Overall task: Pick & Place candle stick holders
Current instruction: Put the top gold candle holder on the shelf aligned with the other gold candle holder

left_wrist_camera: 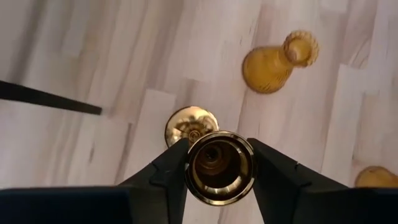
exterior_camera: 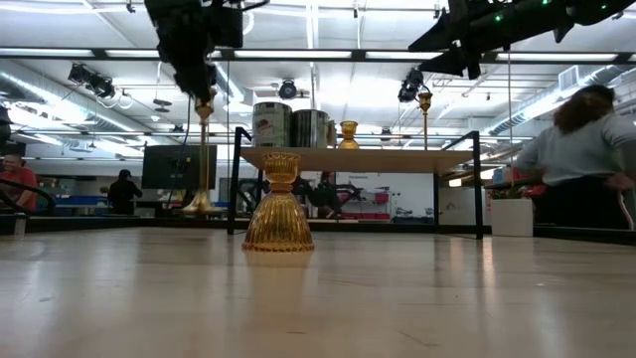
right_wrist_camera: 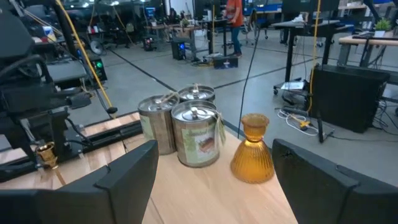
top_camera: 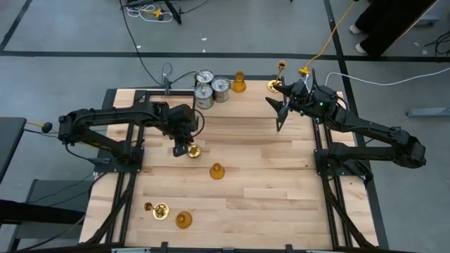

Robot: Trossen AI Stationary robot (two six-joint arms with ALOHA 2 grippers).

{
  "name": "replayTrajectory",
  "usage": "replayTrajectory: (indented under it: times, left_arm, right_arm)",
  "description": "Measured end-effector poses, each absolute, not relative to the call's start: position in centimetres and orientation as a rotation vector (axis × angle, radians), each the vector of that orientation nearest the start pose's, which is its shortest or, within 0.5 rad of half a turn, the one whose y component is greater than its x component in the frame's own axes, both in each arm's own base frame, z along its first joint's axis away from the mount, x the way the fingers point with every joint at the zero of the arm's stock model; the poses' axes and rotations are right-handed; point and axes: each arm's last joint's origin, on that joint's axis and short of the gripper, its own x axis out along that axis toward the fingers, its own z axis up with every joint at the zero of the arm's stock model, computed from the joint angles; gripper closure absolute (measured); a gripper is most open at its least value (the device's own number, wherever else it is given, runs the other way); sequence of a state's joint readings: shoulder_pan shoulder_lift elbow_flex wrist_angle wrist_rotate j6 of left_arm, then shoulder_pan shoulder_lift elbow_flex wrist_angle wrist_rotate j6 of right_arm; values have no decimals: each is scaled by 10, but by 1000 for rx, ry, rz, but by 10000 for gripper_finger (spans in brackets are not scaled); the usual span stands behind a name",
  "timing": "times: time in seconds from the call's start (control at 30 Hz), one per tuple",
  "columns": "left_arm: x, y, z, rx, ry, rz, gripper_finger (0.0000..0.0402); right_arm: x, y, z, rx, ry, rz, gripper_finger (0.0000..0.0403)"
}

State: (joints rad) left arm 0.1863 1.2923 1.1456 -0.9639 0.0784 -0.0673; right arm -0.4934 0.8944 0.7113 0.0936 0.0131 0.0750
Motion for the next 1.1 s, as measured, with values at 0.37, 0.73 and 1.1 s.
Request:
replayTrajectory:
  times: [0.37,0.73,1.1]
  left_arm:
    - [241,44,343,-168,968,151,251]
    - [241,45,375,-147,861,188,248]
    - [240,45,390,-126,811,205,245]
  right_arm:
    - [186,-87,317,82,40,-446,85]
    - [225,-76,315,114,-19,-331,89]
    - [299,-66,338,75,30,-135,129]
